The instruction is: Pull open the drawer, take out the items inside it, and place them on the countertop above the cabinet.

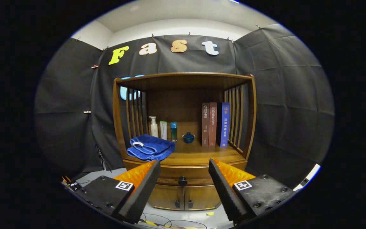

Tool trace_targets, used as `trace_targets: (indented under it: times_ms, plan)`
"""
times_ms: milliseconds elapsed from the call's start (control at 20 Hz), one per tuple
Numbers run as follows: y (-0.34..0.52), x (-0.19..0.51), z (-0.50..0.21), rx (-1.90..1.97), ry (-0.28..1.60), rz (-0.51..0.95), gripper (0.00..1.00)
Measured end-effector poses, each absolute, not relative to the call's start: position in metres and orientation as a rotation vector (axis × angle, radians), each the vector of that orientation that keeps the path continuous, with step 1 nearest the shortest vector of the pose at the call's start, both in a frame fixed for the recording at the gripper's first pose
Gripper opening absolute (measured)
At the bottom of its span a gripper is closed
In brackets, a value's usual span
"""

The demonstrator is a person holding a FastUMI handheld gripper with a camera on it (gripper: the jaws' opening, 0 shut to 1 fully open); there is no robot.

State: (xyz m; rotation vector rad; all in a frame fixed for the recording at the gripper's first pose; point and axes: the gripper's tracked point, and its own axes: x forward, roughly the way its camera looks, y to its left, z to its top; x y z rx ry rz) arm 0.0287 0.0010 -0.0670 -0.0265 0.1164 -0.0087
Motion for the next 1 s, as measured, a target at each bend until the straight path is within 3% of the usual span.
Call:
trace_targets:
  times_ms: [1000]
  plan:
    - [0.002,0.164,-0.254,0.047,0.453,-0.045,1.0]
